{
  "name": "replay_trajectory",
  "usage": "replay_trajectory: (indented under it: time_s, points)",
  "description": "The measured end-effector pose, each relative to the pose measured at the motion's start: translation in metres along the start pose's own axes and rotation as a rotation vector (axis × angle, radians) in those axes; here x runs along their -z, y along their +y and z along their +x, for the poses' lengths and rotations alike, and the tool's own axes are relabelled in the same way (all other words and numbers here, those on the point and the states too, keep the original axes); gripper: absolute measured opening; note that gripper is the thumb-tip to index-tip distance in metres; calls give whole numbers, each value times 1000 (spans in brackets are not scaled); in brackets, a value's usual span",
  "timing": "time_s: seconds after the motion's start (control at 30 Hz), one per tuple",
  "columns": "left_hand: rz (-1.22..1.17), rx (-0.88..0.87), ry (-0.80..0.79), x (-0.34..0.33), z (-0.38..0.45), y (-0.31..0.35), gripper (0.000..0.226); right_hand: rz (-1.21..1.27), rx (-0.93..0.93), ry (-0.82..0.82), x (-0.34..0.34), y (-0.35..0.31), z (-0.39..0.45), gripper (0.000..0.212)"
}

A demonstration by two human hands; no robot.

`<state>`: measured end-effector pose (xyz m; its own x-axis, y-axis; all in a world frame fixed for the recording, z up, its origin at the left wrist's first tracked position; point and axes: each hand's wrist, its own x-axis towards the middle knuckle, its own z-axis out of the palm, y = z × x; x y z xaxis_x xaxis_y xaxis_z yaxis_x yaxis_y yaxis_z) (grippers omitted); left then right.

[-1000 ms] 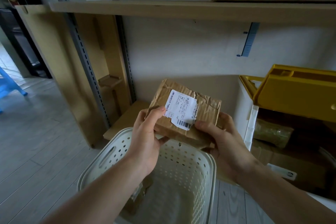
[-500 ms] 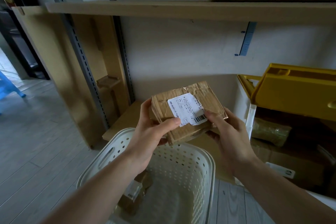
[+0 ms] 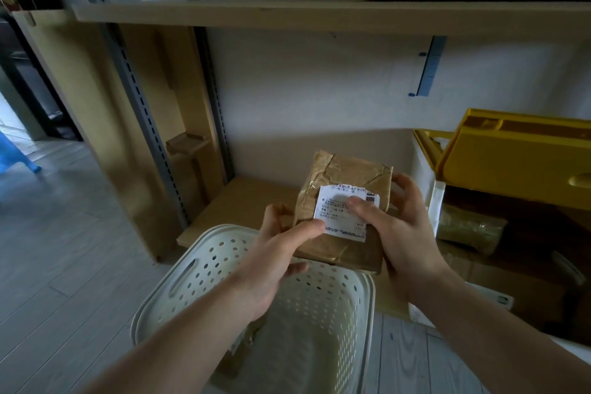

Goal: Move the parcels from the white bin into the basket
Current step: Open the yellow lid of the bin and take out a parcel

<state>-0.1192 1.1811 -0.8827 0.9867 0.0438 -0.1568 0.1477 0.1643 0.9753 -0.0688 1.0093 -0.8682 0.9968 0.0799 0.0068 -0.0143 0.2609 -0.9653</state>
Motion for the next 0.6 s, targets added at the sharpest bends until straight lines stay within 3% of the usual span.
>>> replay_trajectory:
  time_s: [0.07, 0.13, 0.23, 0.3, 0.4, 0.6]
  points:
    - [50, -28, -88, 1, 0, 2, 67, -48, 3, -13, 2, -1, 2, 65]
    - [121, -74, -148, -1, -2, 2, 78, -146, 19, -16, 3, -1, 3, 81]
    - [196, -150, -130, -7, -3, -1, 81, -212, 37, -10, 3, -1, 2, 94]
    - [173, -160, -100, -9, -1, 0, 70, -162, 33, -30, 5, 1, 1, 84]
    - [127, -138, -40, -12, -1, 4, 57, -126, 17, -75, 4, 1, 0, 54]
    - [30, -95, 92, -21, -6, 8, 32, -249, 113, -44, -3, 4, 1, 29]
